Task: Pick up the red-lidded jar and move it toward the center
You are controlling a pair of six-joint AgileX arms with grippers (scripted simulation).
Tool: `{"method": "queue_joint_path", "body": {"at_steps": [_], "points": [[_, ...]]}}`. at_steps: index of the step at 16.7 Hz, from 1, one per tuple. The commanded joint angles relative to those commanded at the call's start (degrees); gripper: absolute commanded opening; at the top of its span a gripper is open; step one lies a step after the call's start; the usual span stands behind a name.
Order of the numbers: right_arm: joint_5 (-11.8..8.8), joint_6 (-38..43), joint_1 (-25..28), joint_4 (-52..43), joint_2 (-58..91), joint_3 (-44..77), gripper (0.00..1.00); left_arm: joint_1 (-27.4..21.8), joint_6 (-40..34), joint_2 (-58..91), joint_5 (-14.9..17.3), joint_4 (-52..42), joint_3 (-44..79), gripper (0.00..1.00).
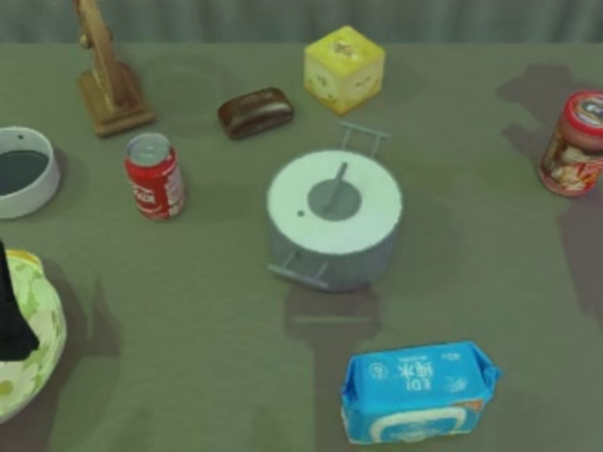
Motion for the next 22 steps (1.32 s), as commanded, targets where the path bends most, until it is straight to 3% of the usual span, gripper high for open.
{"method": "queue_joint_path", "body": {"at_steps": [4,9,16,22], "points": [[-0.9,-5.5,0.9,-8.1,16.3,14.2,1.00,0.0,0.0,0.0,0.0,0.0,0.0,1.00],[-1.6,-9.0,1.8,-13.2,26.4,21.9,1.00,0.0,0.0,0.0,0.0,0.0,0.0,1.00],[-1.6,-9.2,1.7,-12.2,26.5,20.9,1.00,0.0,0.0,0.0,0.0,0.0,0.0,1.00],[-1.6,-8.8,2.2,-2.0,25.3,9.4,1.00,0.0,0.0,0.0,0.0,0.0,0.0,1.00]]}}
